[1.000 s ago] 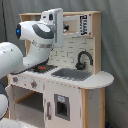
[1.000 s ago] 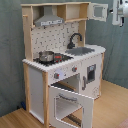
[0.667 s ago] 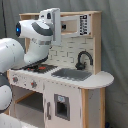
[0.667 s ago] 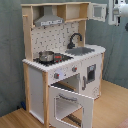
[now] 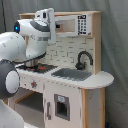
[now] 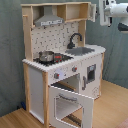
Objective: Play with the kitchen
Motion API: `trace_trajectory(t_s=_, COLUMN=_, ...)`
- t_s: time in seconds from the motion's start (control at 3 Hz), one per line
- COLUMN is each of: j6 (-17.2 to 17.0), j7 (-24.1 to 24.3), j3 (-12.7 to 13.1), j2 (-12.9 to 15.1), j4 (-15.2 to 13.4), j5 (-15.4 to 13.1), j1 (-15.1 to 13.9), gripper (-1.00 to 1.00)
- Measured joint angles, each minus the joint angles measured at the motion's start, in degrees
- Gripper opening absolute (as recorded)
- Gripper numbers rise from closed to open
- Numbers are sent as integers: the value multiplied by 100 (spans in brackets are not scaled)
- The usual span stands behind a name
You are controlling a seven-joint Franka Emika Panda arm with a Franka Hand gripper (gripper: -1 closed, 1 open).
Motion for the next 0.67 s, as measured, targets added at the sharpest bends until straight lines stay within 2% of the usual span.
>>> trace_trajectory(t_s=0.67, j6=0, j7=-1, j3=364, j2=876, j4=776, j5=0, j1=-7, gripper=-100)
